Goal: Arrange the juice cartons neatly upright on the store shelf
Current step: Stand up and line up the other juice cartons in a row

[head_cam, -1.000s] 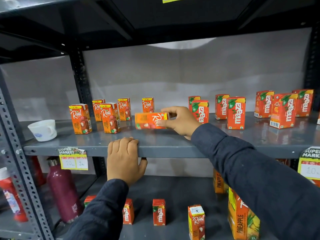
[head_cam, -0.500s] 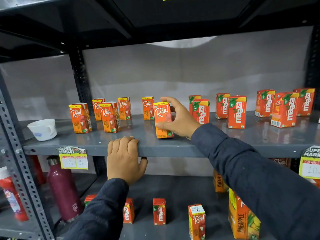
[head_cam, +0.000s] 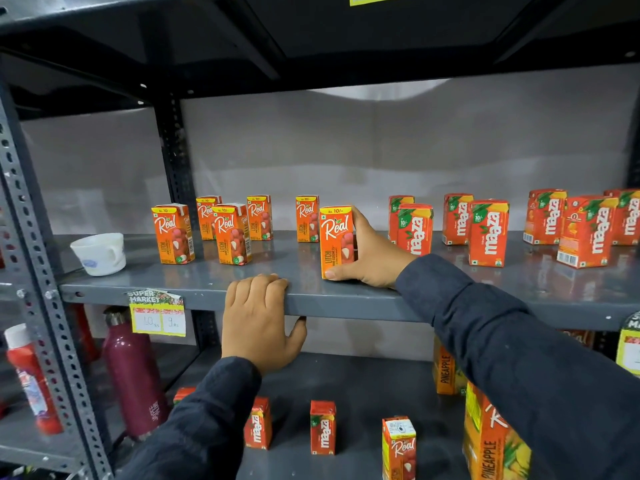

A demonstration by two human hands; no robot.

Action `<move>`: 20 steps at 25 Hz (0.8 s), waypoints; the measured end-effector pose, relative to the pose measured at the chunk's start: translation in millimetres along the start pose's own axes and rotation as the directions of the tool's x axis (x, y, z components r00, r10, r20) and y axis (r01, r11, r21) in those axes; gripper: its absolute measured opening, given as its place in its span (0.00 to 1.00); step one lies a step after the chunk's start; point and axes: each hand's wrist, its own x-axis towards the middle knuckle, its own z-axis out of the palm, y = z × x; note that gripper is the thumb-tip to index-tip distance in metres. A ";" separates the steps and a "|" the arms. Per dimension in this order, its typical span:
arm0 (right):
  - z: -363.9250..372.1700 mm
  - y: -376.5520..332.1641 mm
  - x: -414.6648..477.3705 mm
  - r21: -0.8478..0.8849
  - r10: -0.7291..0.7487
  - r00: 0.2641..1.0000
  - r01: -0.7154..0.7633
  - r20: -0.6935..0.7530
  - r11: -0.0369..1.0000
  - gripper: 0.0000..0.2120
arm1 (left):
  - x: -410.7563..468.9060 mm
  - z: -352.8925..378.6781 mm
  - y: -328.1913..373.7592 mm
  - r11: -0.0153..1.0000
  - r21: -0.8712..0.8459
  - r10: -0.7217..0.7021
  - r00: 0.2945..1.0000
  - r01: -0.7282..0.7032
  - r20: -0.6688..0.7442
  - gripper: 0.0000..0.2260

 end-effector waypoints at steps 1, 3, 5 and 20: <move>1.9 -1.7 3.2 -0.033 0.014 1.000 -0.014 0.004 0.999 0.51 | -0.6 -0.2 -1.1 1.000 0.000 0.009 1.000 -0.009 -0.001 0.26; 8.7 -9.0 13.6 -0.140 0.059 0.998 -0.056 0.018 0.989 0.42 | -0.6 0.8 -0.7 1.000 -0.002 0.012 1.000 -0.012 -0.015 0.26; 22.5 -19.1 30.3 -0.232 0.093 0.995 -0.086 0.022 0.969 0.37 | 0.4 3.3 1.6 1.000 -0.017 -0.004 0.999 0.003 -0.053 0.25; 50.2 -24.2 72.4 -0.450 0.225 0.963 -0.138 0.147 0.882 0.29 | 1.9 22.4 -3.1 0.998 -0.042 0.027 0.970 -0.039 -0.242 0.19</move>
